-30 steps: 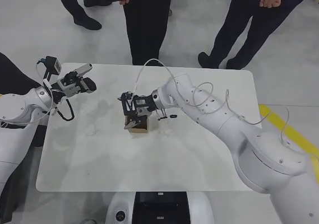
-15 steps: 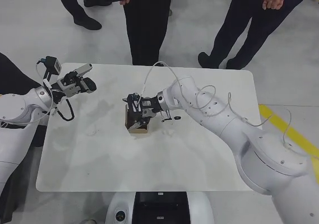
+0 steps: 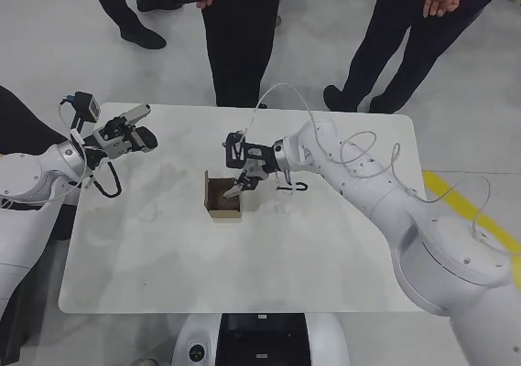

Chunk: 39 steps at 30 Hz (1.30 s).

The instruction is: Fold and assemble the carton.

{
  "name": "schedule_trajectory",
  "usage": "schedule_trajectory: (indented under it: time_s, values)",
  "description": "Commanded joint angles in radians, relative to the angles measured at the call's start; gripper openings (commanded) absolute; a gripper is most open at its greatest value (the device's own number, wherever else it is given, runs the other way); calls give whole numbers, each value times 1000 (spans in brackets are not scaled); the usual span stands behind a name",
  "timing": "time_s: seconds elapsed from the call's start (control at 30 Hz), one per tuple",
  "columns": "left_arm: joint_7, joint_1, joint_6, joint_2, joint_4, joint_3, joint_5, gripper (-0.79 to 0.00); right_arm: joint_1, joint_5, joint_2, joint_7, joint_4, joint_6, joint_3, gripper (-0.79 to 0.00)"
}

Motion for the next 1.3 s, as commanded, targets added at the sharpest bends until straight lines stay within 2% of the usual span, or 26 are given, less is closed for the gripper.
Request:
schedule_trajectory:
  time_s: [0.0,0.3,0.33,0.37,0.4,0.67,0.83,0.93,1.07,1.27]
  values:
    - [0,0,0,0,0,0,0,0,-1,32,0,51,-2,0,3,-588]
    - [0,0,0,0,0,0,0,0,-22,111,0,212,-8,1,31,-600]
    - [0,0,0,0,0,0,0,0,-26,116,0,222,-8,5,36,-637]
    - [0,0,0,0,0,0,0,0,-30,123,0,230,-8,11,41,-751]
    - [0,0,0,0,0,0,0,0,-33,129,0,239,-9,20,47,-785]
    - [0,0,0,0,0,0,0,0,-59,176,21,294,-45,107,106,-785]
    - [0,0,0,0,0,0,0,0,-103,246,61,378,-134,230,170,-785]
    - [0,0,0,0,0,0,0,0,-153,274,101,443,-244,340,218,-785]
    - [0,0,0,0,0,0,0,0,-256,269,175,540,-480,501,307,-785]
    - [0,0,0,0,0,0,0,0,-515,184,305,733,-925,762,512,-785]
